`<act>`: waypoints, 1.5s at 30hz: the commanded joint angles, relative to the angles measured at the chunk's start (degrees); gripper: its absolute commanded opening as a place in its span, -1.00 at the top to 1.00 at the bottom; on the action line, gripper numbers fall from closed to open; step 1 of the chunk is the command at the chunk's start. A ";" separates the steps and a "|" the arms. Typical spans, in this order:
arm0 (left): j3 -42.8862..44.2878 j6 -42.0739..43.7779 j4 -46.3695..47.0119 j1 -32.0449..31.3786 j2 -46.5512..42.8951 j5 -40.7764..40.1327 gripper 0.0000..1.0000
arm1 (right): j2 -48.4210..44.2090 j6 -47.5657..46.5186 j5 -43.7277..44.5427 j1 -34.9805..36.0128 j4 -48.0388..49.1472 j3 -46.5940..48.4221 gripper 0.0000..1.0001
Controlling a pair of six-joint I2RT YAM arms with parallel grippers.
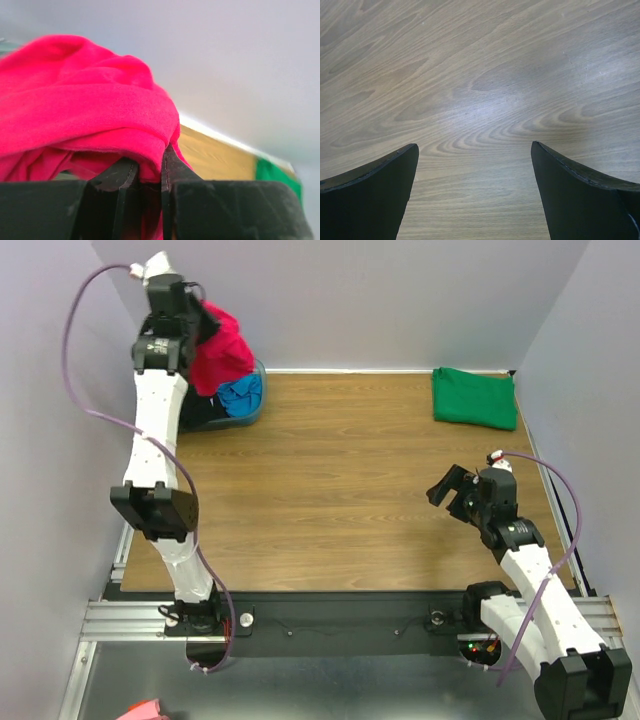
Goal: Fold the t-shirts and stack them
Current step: Move the tshirt to the center of the board, then flatten the tshirt out
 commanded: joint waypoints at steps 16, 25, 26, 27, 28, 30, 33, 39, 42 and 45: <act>-47.10 -0.63 15.06 -26.14 -28.91 -13.44 -0.97 | -13.71 0.78 16.25 0.03 -14.39 15.57 -1.00; -76.03 -9.87 17.76 -25.16 -35.86 -10.29 -0.97 | -11.17 0.69 11.26 0.03 -18.18 14.88 -1.00; -78.92 -10.05 18.47 -25.16 -36.39 -8.28 -0.97 | -10.47 0.43 10.11 0.03 -18.18 14.00 -1.00; -80.08 -9.79 19.43 -25.16 -36.92 -6.96 -0.97 | -9.50 0.17 9.06 0.03 -18.00 13.47 -1.00; -81.13 -9.09 20.48 -25.16 -37.79 -5.81 -0.97 | -8.36 0.08 7.04 0.03 -17.83 12.95 -1.00; -82.98 -9.08 21.46 -25.24 -39.11 -4.31 -0.97 | -5.37 -0.19 3.53 0.03 -17.04 11.37 -1.00; -87.02 -10.40 21.81 -26.21 -41.05 -0.37 -0.97 | -2.64 0.42 -0.43 0.02 -14.49 9.34 -1.00; -97.75 -17.60 28.14 -38.93 -49.75 5.27 -0.97 | 4.38 3.85 0.50 -0.06 -9.57 6.96 -1.00; -96.62 -21.02 29.72 -50.96 -51.07 0.37 -0.97 | 9.03 6.31 4.28 -0.06 -7.63 7.75 -1.00; -91.27 -20.69 32.00 -60.29 -45.40 -4.03 -0.97 | 14.30 8.77 11.03 -0.06 -6.40 10.47 -1.00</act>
